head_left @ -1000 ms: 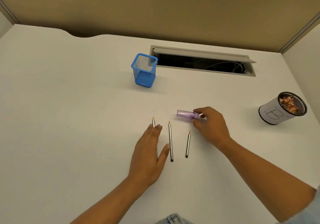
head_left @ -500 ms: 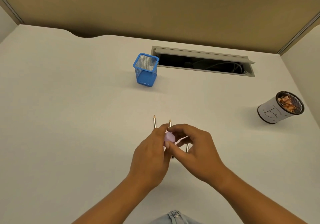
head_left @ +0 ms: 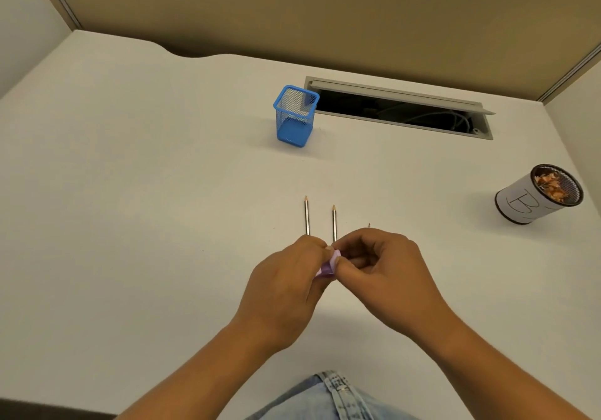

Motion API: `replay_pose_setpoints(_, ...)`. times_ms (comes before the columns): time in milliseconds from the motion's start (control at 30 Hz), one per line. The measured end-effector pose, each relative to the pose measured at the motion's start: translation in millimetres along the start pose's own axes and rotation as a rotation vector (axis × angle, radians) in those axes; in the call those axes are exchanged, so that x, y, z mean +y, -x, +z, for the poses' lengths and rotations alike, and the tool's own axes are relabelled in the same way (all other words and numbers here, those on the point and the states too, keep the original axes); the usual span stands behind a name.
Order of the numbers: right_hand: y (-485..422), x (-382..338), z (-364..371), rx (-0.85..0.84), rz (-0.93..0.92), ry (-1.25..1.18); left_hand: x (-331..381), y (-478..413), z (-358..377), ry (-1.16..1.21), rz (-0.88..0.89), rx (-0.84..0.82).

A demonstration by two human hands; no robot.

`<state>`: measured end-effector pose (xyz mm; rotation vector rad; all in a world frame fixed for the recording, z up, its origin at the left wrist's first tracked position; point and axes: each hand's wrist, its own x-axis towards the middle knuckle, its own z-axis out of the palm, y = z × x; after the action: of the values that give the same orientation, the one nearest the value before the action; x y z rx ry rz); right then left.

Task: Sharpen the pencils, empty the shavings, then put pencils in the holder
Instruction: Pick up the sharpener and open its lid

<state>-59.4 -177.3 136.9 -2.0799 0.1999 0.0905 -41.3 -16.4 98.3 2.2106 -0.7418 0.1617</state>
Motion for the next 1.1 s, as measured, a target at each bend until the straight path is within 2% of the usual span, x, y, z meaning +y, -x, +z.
replay_pose_setpoints(233, 3.6, -2.2, 3.9, 0.057, 0.051, 0.058, 3.3, 5.6, 2.3, -0.016, 0.034, 0.038)
replay_pose_setpoints(300, 2.8, -1.9, 1.2, 0.04, 0.091, -0.012, 2.0, 7.4, 3.0, 0.051, -0.038, 0.045)
replay_pose_setpoints(433, -7.5, 0.0, -5.2, -0.037, 0.28, -0.362, -4.0, 10.1, 4.3, 0.165, -0.18, 0.041)
replay_pose_setpoints(533, -15.5, 8.4, -4.3, -0.108, 0.363, -0.422, -8.7, 10.1, 5.8, 0.255, -0.24, 0.048)
replay_pose_setpoints(600, -22.1, 17.3, -0.9, -0.093, 0.374, -0.406, -12.4, 11.3, 6.4, 0.272, -0.259, 0.061)
replay_pose_setpoints(700, -39.9, 34.0, 8.5, -0.027, 0.344, -0.227, -18.9, 16.3, 6.6, 0.294, -0.294, 0.075)
replay_pose_setpoints(867, -82.2, 57.5, 40.4, 0.005, 0.189, 0.305, -27.5, 28.3, 0.8, 0.306, -0.37, 0.087)
replay_pose_setpoints(1000, -105.6, 66.0, 63.0, 0.004, 0.149, 0.525, -30.0, 34.0, -8.5, 0.297, -0.4, 0.102)
replay_pose_setpoints(1100, -114.4, 68.5, 69.7, -0.028, 0.14, 0.6, -32.3, 37.5, -15.5, 0.309, -0.412, 0.119)
